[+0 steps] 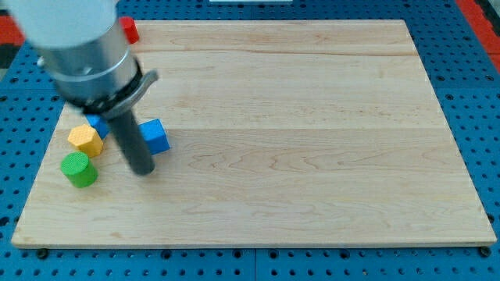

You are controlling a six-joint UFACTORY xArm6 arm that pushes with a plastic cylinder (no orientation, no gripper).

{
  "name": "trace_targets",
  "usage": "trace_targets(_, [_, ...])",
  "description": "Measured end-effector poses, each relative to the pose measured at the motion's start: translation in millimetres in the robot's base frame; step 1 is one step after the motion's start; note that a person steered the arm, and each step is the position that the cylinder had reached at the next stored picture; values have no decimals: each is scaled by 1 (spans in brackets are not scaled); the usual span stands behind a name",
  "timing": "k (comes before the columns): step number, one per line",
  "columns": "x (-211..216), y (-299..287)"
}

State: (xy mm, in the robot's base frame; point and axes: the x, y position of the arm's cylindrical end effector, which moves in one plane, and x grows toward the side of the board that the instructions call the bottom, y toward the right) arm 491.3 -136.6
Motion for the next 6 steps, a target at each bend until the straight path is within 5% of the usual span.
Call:
trace_targets(2, [-48,0])
trace_targets(3, [-17,33])
trace_targets(4, [93,10])
trace_targets(5, [125,-43])
trace_targets(6, [80,-41])
